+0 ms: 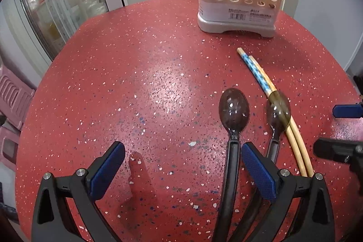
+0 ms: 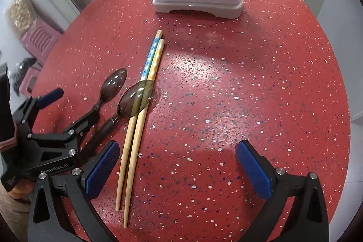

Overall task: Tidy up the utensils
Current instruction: 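Move both open tools back over the remaining utensils on the table, then grasp the yellow patterned chopstick with the right tool while the left tool grasps a brown spoon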

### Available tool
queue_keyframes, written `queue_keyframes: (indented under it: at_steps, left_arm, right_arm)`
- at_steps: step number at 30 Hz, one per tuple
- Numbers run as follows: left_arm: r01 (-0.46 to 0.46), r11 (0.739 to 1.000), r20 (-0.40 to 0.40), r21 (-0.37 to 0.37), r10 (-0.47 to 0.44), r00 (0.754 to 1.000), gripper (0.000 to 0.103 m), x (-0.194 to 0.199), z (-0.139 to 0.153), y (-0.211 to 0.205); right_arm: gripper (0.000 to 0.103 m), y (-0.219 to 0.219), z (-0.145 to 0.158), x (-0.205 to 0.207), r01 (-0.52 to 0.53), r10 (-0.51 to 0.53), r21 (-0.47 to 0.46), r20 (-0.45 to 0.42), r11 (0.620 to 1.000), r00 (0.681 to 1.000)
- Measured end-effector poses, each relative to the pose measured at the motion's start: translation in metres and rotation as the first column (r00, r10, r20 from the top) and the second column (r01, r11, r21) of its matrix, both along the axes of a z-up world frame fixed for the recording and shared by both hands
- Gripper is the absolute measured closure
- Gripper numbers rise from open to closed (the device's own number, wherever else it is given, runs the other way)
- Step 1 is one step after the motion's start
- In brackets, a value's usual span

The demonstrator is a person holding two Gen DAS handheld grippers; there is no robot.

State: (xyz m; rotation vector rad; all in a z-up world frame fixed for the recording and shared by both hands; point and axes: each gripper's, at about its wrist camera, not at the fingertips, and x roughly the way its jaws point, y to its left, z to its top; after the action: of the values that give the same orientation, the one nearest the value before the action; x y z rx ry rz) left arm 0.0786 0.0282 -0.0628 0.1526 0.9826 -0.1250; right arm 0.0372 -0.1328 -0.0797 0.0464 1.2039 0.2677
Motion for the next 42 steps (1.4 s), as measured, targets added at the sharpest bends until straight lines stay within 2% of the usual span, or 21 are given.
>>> queue_keyframes:
  at_steps: [9, 14, 19, 24, 29, 33, 35, 38, 39, 41, 42]
  left_arm:
    - [-0.001, 1.0, -0.003, -0.009, 0.001, 1.0, 0.0, 0.006, 0.001, 0.006]
    - [0.001, 1.0, -0.007, -0.015, -0.001, 1.0, 0.0, 0.007, 0.0, 0.008]
    - [0.004, 1.0, -0.015, -0.011, -0.005, 1.0, 0.0, 0.009, 0.001, 0.007]
    - [0.007, 1.0, -0.039, -0.013, -0.008, 0.999, 0.0, 0.013, 0.001, 0.005]
    - [0.033, 0.998, -0.081, -0.048, -0.037, 0.996, 0.0, 0.019, 0.001, 0.002]
    - [0.073, 0.996, -0.103, -0.044, -0.077, 0.992, 0.0, 0.021, 0.004, -0.006]
    - [0.102, 0.993, -0.125, -0.054, -0.109, 0.986, 0.007, 0.023, 0.006, -0.01]
    - [0.151, 0.988, -0.15, -0.046, -0.156, 0.976, 0.021, 0.025, 0.009, -0.021]
    - [0.167, 0.985, -0.158, -0.045, -0.172, 0.972, 0.028, 0.025, 0.009, -0.024]
    - [0.204, 0.978, -0.171, -0.052, -0.21, 0.963, 0.043, 0.024, 0.011, -0.031]
    - [0.219, 0.974, -0.173, -0.054, -0.226, 0.959, 0.055, 0.023, 0.012, -0.035]
  right_arm:
    - [0.005, 0.02, -0.003, -0.007, -0.015, 0.017, -0.126, 0.016, 0.992, 1.0]
    - [0.02, 0.025, -0.002, -0.005, 0.0, 0.007, -0.181, 0.04, 0.984, 0.999]
    - [0.03, 0.031, 0.001, 0.01, -0.031, 0.037, -0.189, 0.029, 0.981, 0.999]
    - [0.033, 0.043, 0.003, 0.033, -0.087, 0.088, -0.204, -0.004, 0.975, 0.996]
    - [0.039, 0.053, 0.006, 0.055, -0.131, 0.126, -0.2, -0.039, 0.971, 0.991]
    - [0.049, 0.059, 0.008, 0.059, -0.157, 0.151, -0.202, -0.047, 0.967, 0.987]
    - [0.057, 0.06, 0.009, 0.058, -0.175, 0.169, -0.2, -0.048, 0.964, 0.985]
    - [0.077, 0.064, 0.011, 0.056, -0.197, 0.191, -0.197, -0.046, 0.96, 0.98]
    - [0.095, 0.066, 0.012, 0.055, -0.202, 0.197, -0.189, -0.046, 0.961, 0.979]
    - [0.095, 0.073, 0.011, 0.049, -0.199, 0.195, -0.184, -0.044, 0.962, 0.98]
    - [0.095, 0.073, 0.011, 0.048, -0.198, 0.194, -0.177, -0.039, 0.964, 0.98]
